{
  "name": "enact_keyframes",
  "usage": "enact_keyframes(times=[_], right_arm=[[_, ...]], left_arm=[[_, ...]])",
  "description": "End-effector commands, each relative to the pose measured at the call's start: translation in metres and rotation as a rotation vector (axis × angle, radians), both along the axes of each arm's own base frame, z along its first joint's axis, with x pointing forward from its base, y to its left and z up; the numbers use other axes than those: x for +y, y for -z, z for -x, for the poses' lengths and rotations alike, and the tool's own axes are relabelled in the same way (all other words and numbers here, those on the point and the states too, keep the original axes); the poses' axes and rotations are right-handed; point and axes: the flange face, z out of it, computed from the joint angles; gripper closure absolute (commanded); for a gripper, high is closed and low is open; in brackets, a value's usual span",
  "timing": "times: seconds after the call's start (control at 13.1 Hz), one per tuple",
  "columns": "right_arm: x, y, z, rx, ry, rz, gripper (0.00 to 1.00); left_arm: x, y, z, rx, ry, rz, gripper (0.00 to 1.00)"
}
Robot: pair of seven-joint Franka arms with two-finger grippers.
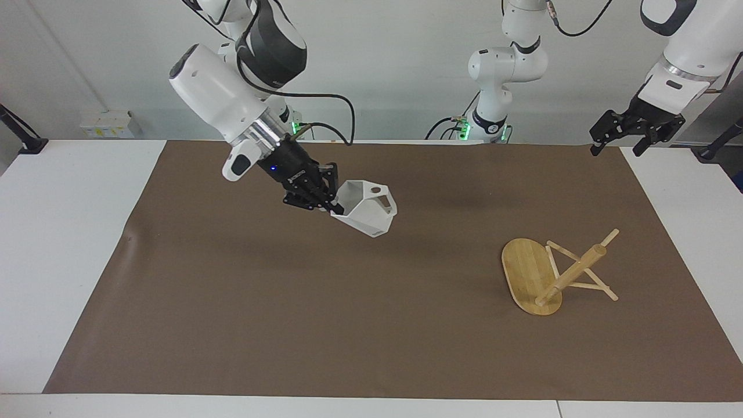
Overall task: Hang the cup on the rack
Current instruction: 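Carry the cup toward the rack while the left gripper reaches in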
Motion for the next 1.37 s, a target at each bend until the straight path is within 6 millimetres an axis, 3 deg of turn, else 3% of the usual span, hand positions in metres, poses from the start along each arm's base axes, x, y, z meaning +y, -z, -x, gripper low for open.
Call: enact_keyframes(times=[0.0, 0.3, 0.61, 0.76, 1.29], right_arm=[[0.033, -0.003, 0.010, 0.015, -0.036, -0.051, 1.00], [0.086, -0.005, 0.036, 0.071, -0.101, -0.099, 1.00], [0.107, -0.010, 0.049, 0.200, -0.056, -0.239, 1.00], [0.113, -0.010, 0.054, 0.216, -0.081, -0.231, 1.00], [0.116, -0.012, 0.058, 0.225, -0.083, -0.223, 1.00]], left_arm=[[-0.007, -0.008, 0.005, -0.015, 0.044, 0.004, 0.00], [-0.026, 0.000, -0.002, -0.094, 0.194, 0.072, 0.00], [-0.066, 0.003, -0.007, -0.202, 0.511, 0.103, 0.00], [-0.087, 0.006, -0.009, -0.243, 0.636, 0.118, 0.00], [-0.110, 0.015, -0.005, -0.380, 0.790, 0.208, 0.00]])
